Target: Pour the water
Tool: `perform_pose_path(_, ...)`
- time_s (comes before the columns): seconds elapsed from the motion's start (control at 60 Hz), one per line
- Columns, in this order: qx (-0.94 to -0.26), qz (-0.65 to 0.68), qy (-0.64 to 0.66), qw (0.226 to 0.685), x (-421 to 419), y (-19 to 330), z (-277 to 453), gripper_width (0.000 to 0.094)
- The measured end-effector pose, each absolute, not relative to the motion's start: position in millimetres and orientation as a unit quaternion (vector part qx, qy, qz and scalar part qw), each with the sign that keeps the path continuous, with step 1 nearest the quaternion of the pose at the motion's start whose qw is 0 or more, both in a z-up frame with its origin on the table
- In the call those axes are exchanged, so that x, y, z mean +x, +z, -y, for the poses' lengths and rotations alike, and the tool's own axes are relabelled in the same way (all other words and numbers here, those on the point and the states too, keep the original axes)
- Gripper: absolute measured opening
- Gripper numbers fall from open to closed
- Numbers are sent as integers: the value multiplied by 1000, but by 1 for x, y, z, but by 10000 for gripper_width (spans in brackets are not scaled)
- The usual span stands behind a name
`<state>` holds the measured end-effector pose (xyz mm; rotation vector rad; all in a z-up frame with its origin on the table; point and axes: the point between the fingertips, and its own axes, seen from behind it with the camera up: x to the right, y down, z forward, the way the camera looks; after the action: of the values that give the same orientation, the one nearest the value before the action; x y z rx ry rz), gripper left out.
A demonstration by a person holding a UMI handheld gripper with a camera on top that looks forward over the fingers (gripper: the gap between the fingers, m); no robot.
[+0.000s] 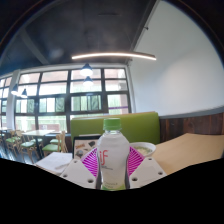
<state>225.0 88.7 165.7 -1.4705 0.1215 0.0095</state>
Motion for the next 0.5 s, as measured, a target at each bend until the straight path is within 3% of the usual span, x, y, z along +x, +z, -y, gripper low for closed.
perform_pose_path(0.117,-704,-61,-7,708,247,110,-111,318)
perform_pose_path(0.5,-696,-49,-52,714,226,110,-97,339)
